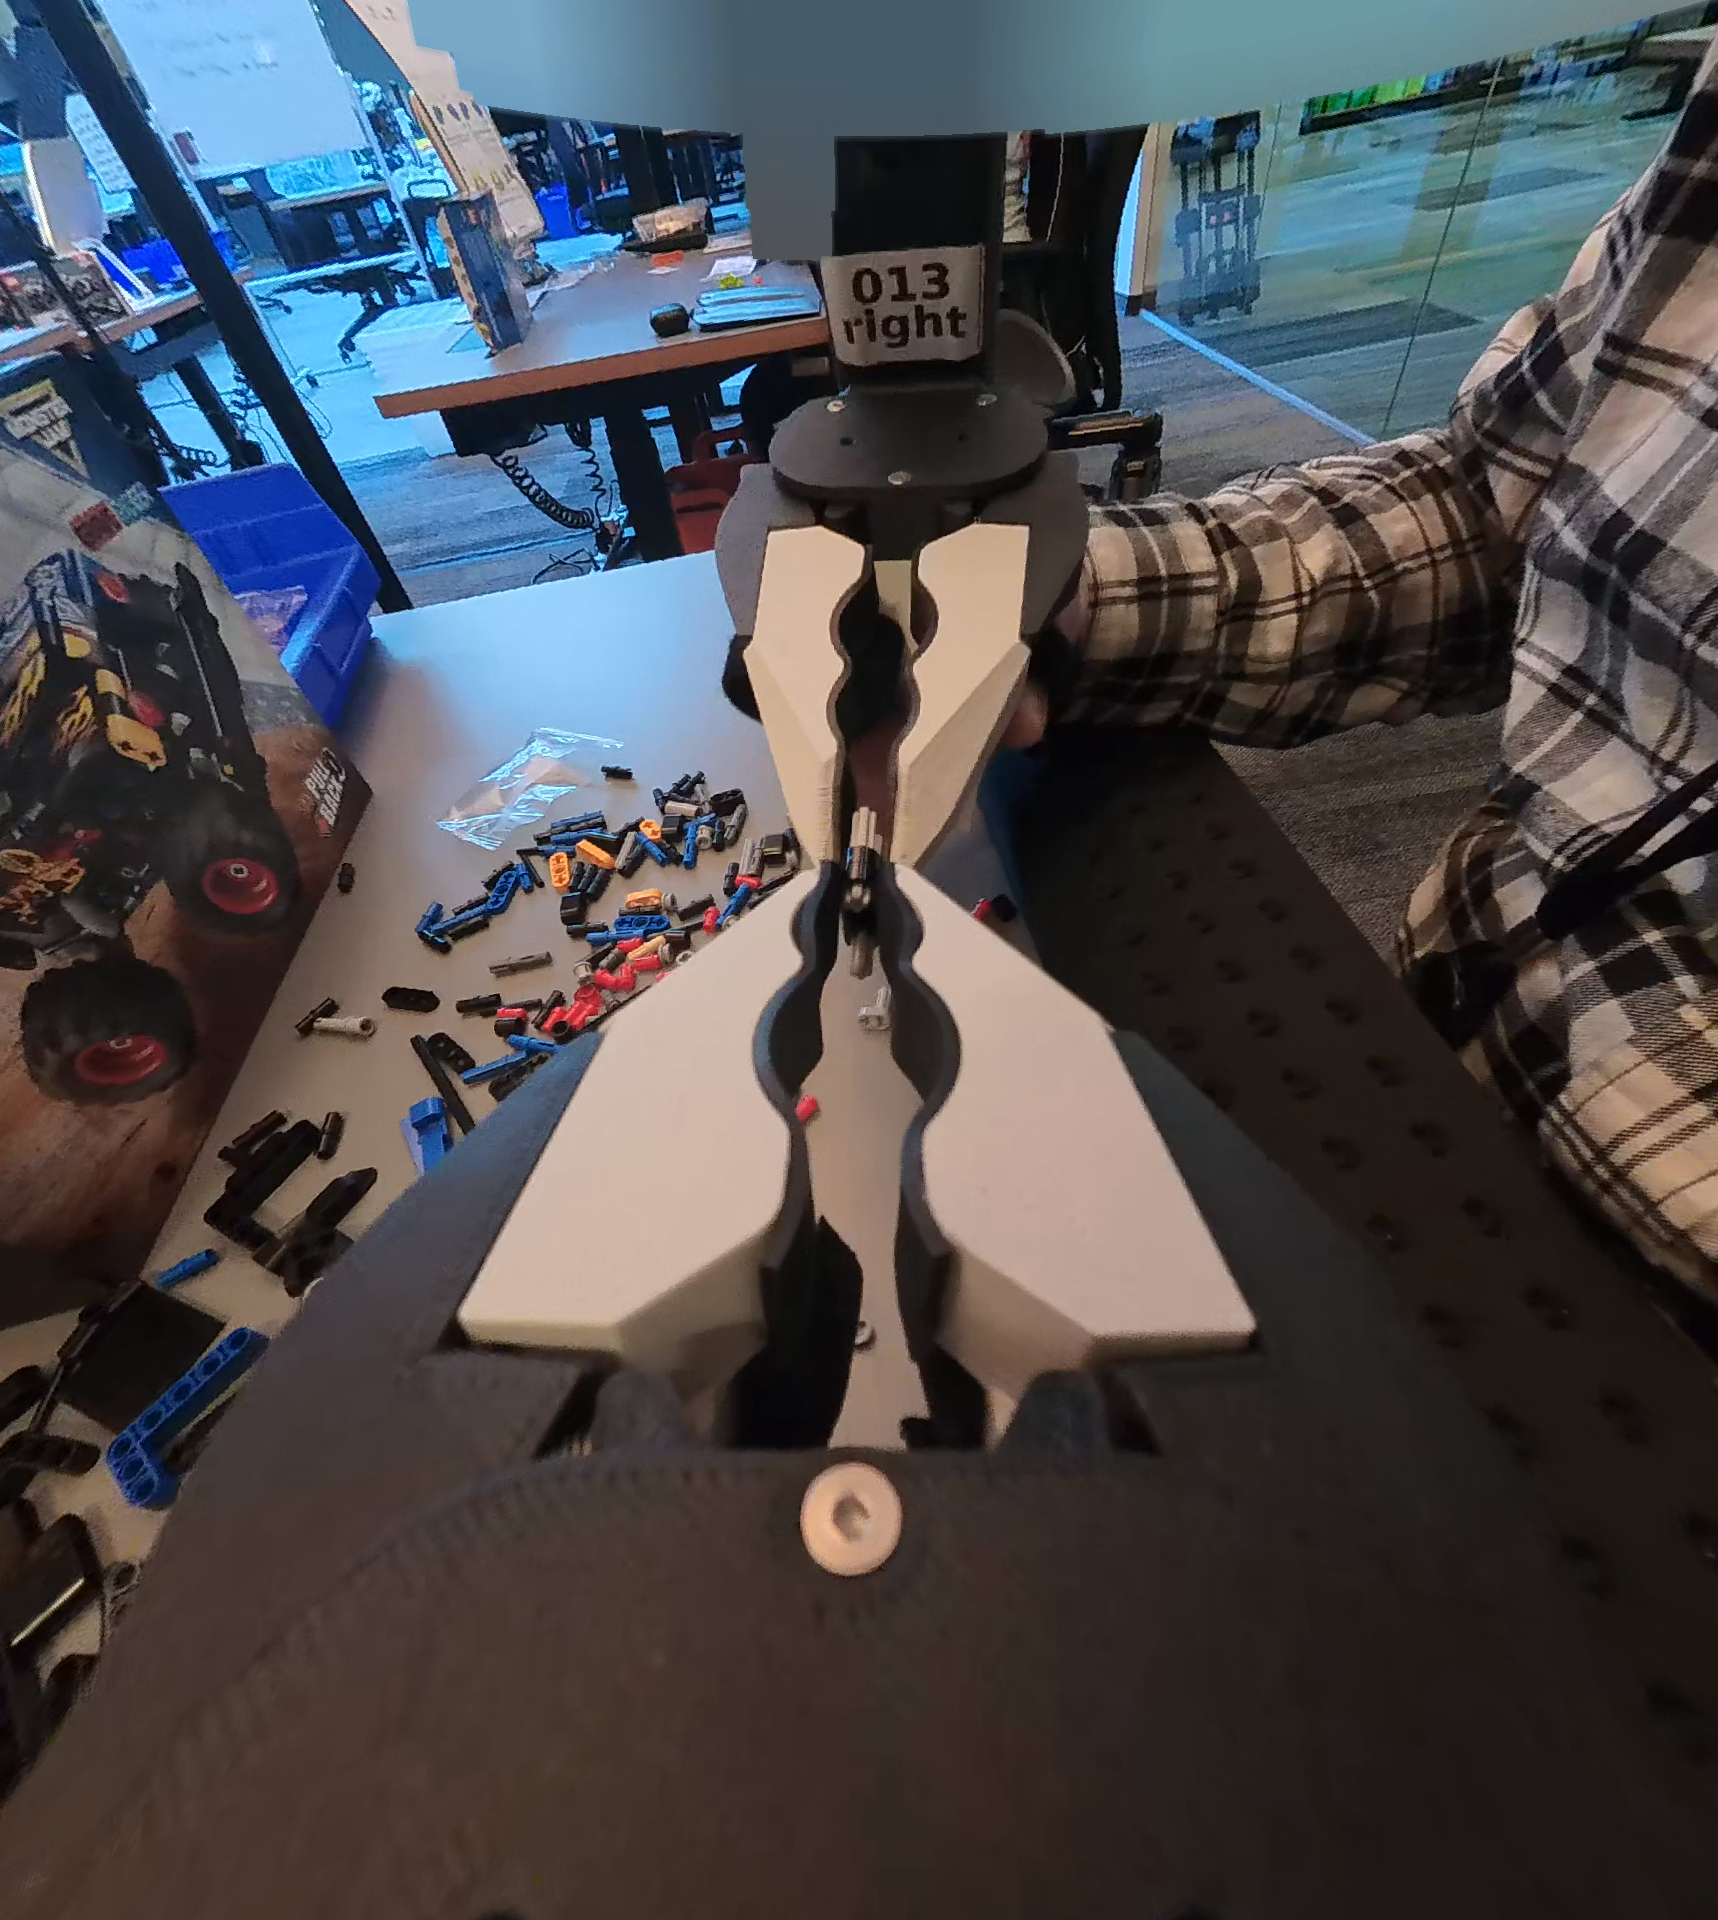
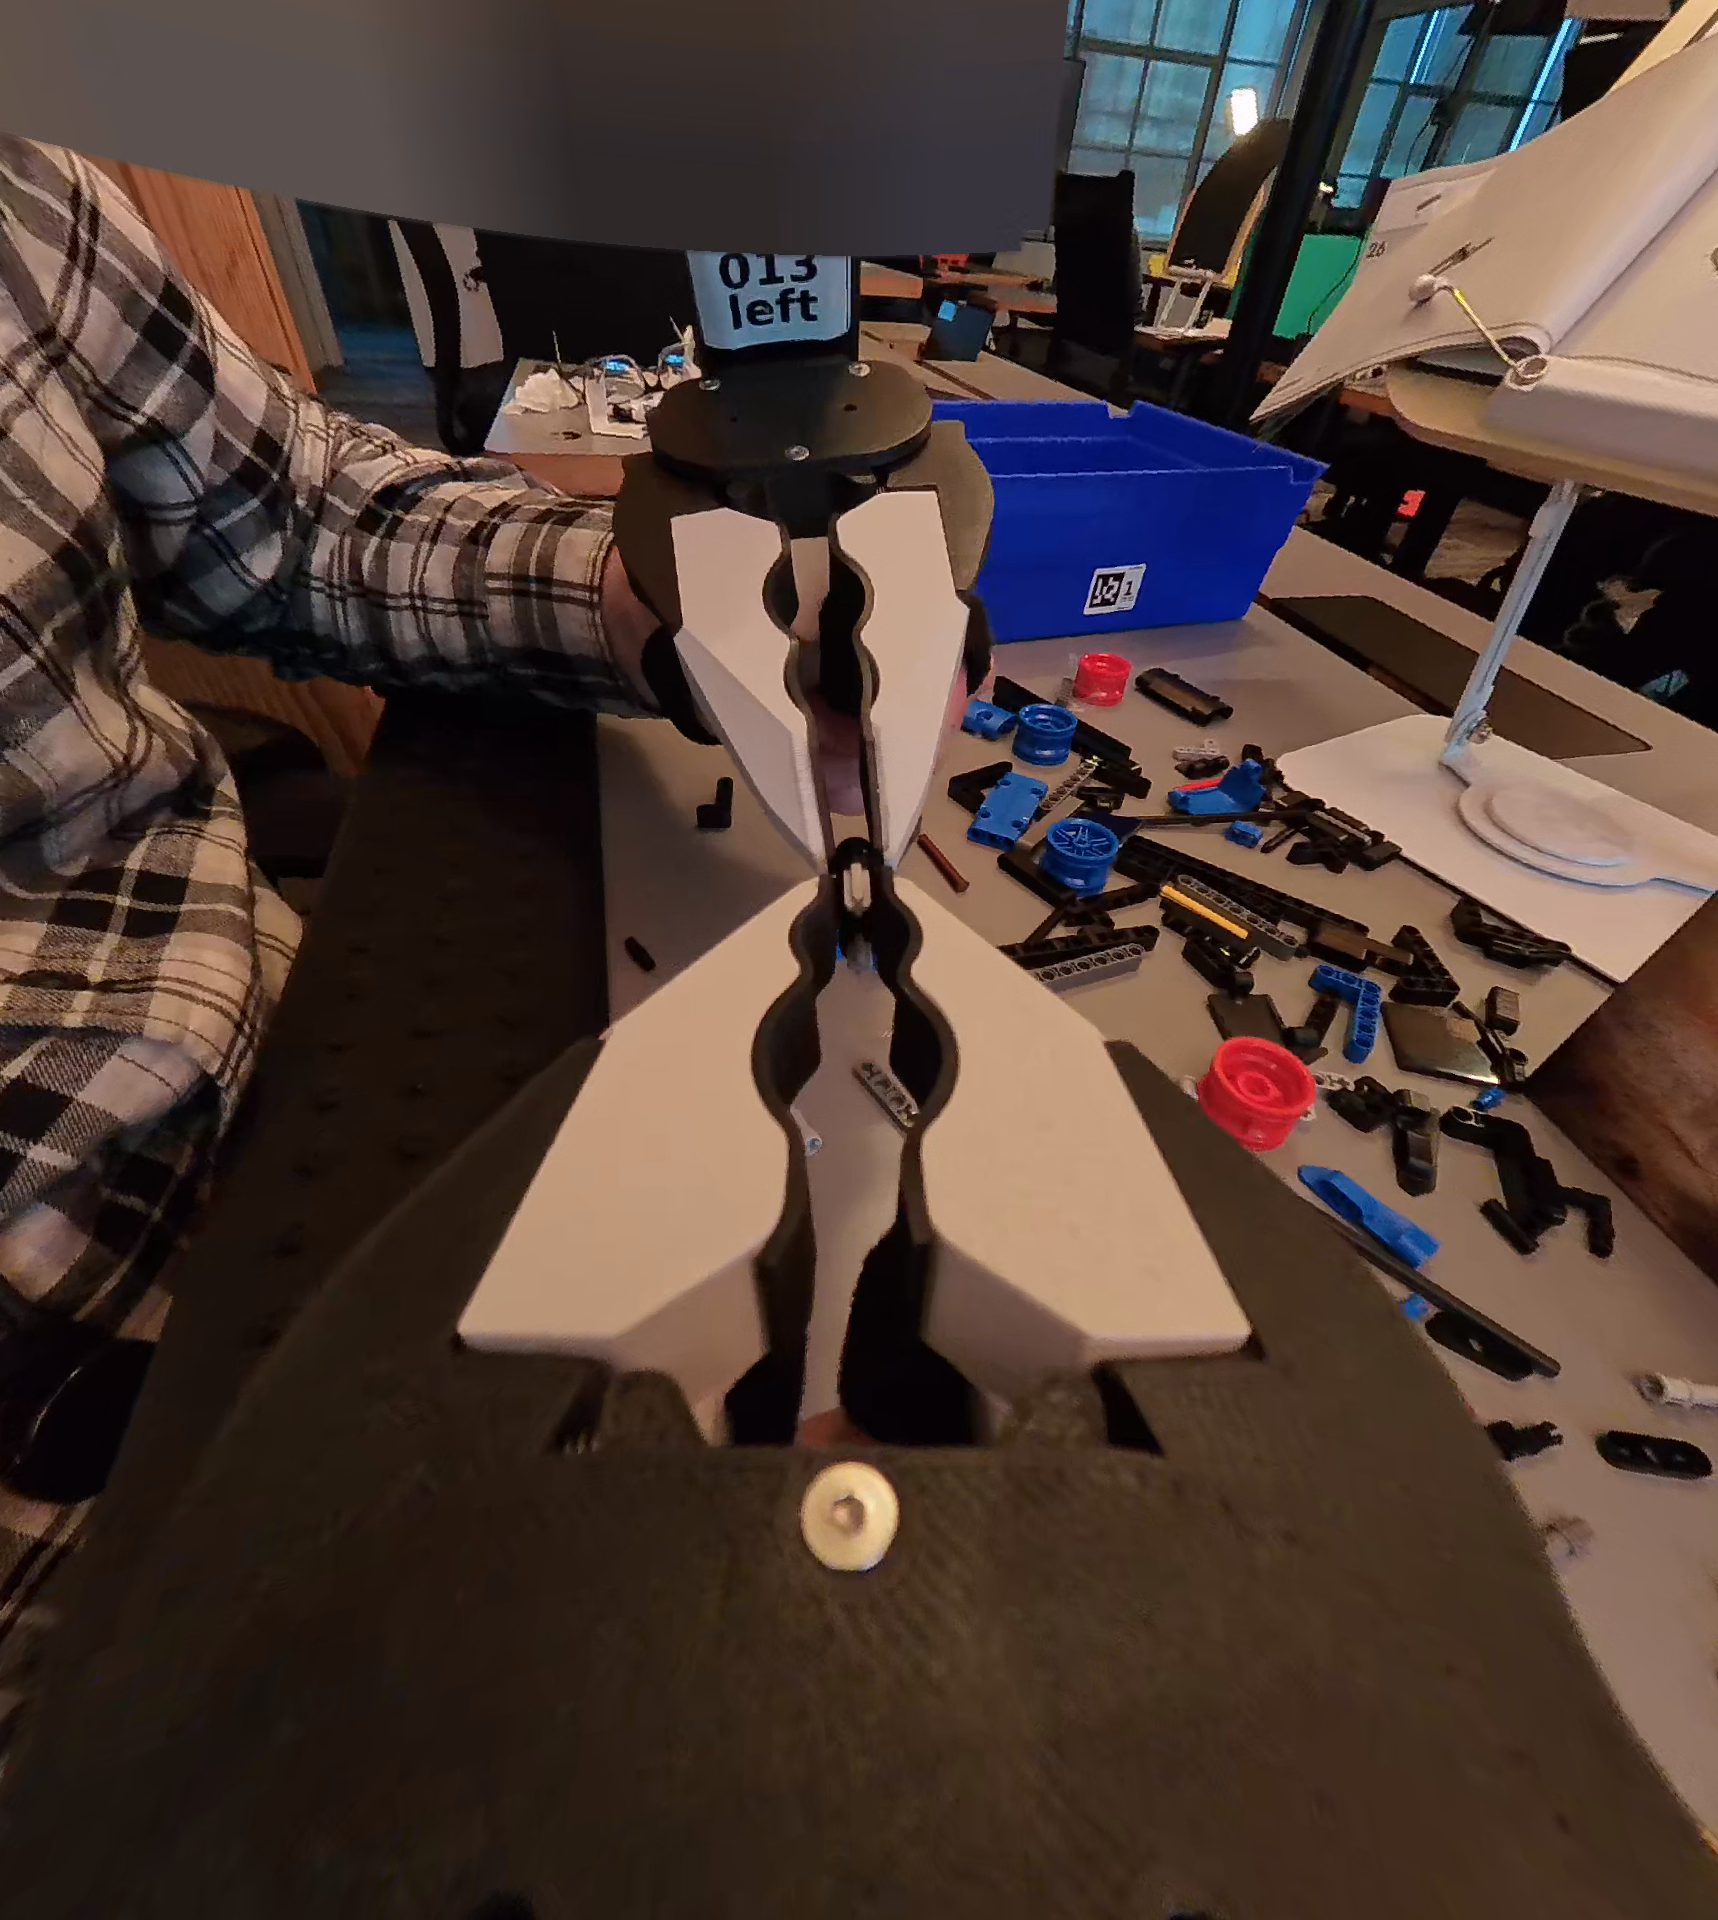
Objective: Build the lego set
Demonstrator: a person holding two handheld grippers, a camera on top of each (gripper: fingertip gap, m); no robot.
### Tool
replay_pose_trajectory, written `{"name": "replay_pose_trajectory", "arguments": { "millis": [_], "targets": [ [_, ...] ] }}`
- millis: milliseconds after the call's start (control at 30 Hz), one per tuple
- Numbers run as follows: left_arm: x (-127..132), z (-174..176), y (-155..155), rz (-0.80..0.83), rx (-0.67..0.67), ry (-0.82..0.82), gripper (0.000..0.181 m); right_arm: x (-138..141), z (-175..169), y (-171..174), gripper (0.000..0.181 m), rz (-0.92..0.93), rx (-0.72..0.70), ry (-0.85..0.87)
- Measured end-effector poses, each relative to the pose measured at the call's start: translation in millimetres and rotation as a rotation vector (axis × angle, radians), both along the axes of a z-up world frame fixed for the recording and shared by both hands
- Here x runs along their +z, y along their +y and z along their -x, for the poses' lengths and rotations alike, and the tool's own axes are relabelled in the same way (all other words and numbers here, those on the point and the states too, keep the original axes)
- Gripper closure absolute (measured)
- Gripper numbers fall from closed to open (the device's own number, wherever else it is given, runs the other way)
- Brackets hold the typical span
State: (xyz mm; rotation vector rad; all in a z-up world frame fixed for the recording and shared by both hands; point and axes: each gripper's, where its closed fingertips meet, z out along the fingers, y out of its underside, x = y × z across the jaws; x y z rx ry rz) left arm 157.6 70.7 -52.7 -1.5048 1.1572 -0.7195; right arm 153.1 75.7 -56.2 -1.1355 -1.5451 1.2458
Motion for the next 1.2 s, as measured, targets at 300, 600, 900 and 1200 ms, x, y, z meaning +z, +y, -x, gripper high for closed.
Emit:
{"name": "replay_pose_trajectory", "arguments": {
  "millis": [300, 600, 900, 1200],
  "targets": [
    [4.5, -1.5, -5.5, -0.024, -0.027, -0.023, 0.176, 7.3, -3.6, -4.0, 0.176, 0.02, 0.023, 0.051],
    [6.9, -1.8, -4.9, -0.052, -0.023, -0.019, 0.176, 15.9, -6.1, -3.9, 0.177, 0.083, 0.029, 0.101],
    [8.8, -1.4, 0.4, -0.059, 0.012, -0.018, 0.176, 19.6, -5.2, 0.9, 0.176, 0.145, 0.019, 0.126],
    [-22.5, 5.6, 8.4, -0.108, 0.074, 0.283, 0.177, -17.9, 6.1, 8.1, 0.174, -0.235, -0.119, -0.127]
  ]
}}
